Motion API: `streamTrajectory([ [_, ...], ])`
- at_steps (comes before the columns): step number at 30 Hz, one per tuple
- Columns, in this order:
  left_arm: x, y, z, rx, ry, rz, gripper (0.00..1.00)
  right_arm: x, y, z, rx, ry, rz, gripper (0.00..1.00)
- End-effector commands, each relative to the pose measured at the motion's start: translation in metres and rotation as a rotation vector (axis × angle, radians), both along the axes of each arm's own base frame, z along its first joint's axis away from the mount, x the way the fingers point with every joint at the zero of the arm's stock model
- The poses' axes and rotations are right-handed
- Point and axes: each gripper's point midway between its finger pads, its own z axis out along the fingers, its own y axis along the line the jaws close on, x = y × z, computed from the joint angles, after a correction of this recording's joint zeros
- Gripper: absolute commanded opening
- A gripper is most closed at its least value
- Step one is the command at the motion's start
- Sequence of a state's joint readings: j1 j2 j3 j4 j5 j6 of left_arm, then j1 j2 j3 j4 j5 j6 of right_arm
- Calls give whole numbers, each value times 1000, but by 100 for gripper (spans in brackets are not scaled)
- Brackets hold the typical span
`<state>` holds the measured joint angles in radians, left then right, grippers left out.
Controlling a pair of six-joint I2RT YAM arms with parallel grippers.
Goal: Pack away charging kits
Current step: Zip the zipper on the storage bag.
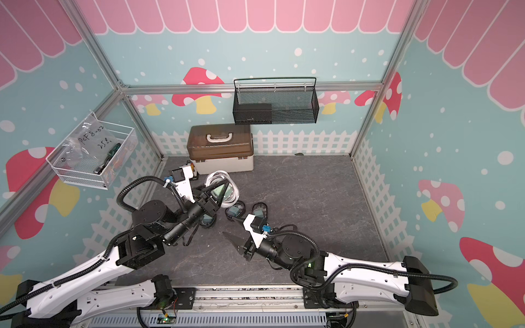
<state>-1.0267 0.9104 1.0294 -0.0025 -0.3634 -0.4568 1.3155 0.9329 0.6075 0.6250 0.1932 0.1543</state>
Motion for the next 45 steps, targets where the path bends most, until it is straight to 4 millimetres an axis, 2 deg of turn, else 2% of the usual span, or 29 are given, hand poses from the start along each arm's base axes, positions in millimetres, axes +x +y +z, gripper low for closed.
streamTrajectory([
  [1,-13,0,28,1,-101,-22,0,-5,-11,29,99,-136,-19,45],
  [7,-25,-15,38,-1,-151,-62,0,7,-7,36,128,-139,-87,35],
  [15,-28,-27,41,1,-172,-66,0,9,3,43,167,-148,-87,30],
  [19,-26,-26,39,7,-169,-38,0,8,-3,49,203,-146,-89,30],
  [27,-21,-21,35,10,-146,21,0,17,-6,49,213,-125,-138,29],
  [33,-21,-17,35,4,-146,32,0,19,1,46,189,-127,-146,29],
  [39,-23,-6,37,-9,-152,50,0,28,8,33,160,-101,-182,29],
  [45,-23,-4,35,-10,-148,57,0,31,9,33,158,-100,-196,29],
])
